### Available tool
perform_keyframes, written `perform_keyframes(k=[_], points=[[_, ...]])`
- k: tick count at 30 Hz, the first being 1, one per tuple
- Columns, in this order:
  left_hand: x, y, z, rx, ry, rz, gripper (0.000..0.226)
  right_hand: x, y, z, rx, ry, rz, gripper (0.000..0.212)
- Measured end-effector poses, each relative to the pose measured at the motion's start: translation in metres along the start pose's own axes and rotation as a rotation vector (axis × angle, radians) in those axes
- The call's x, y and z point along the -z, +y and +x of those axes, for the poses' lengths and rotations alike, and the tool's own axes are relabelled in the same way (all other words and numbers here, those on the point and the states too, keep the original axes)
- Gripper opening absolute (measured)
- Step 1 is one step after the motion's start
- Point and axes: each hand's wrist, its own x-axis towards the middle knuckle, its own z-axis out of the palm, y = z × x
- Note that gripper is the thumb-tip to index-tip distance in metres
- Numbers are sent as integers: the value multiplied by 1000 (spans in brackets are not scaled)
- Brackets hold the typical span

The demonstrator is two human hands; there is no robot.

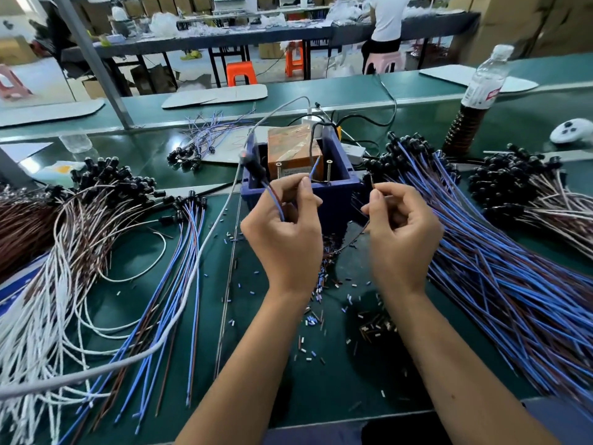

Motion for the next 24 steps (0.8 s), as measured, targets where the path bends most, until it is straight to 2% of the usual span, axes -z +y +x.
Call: perform_keyframes(k=[3,5,8,10,12,14,17,21,24], points=[[-35,28,-2,103,-95,-77,15,21,-2,8,-141,121,42,9],[-59,45,-1,228,-217,-104,15,39,-6,11,-128,245,28,15],[-95,67,0,446,-489,-136,14,72,-18,20,175,351,-162,35],[-112,81,0,577,-631,-214,17,89,-23,29,391,312,-310,42],[-127,95,1,713,-696,-339,23,100,-24,40,457,216,-480,47],[-139,106,5,860,-701,-522,34,103,-22,46,363,59,-598,53],[-154,115,8,956,-695,-757,38,114,-19,46,198,-110,-475,53],[-166,109,22,1056,-604,-922,47,136,-17,51,228,-30,-384,24],[-171,103,33,1007,-540,-752,44,151,-14,59,253,30,-454,14]])
